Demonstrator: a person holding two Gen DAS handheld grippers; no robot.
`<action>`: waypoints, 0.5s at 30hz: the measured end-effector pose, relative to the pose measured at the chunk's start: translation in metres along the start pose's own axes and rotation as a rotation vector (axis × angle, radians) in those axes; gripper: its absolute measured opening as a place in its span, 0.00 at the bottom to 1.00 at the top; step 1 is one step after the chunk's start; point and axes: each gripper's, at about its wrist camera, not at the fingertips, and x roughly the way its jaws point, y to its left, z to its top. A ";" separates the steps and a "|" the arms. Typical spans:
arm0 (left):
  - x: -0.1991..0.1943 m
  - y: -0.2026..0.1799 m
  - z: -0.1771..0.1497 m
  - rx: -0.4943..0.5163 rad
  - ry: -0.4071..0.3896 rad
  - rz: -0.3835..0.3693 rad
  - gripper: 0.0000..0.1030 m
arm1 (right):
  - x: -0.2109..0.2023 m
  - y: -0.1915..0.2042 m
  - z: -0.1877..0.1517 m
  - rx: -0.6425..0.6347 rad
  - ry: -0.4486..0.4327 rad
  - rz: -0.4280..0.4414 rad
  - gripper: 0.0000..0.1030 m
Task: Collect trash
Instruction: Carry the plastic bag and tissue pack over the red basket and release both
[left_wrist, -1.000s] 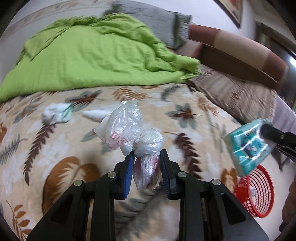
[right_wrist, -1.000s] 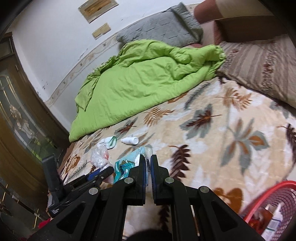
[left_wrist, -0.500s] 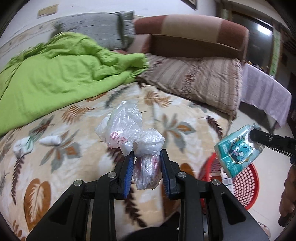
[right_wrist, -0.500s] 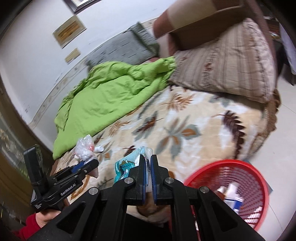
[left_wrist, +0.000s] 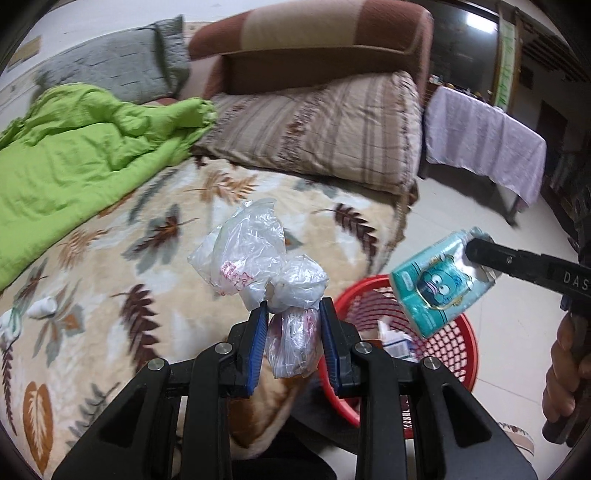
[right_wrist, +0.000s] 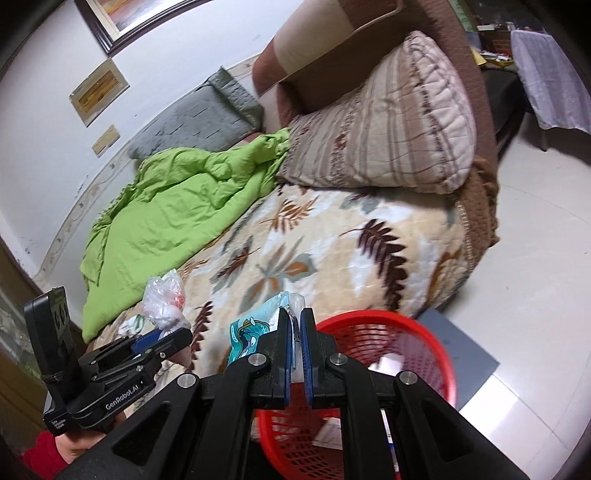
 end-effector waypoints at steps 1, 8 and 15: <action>0.002 -0.004 0.000 0.006 0.005 -0.006 0.26 | -0.003 -0.005 0.000 0.003 -0.004 -0.007 0.06; 0.019 -0.046 -0.001 0.050 0.058 -0.101 0.26 | -0.016 -0.027 -0.004 0.017 -0.009 -0.067 0.06; 0.034 -0.067 -0.010 0.056 0.132 -0.196 0.49 | -0.012 -0.035 -0.014 -0.012 0.059 -0.163 0.35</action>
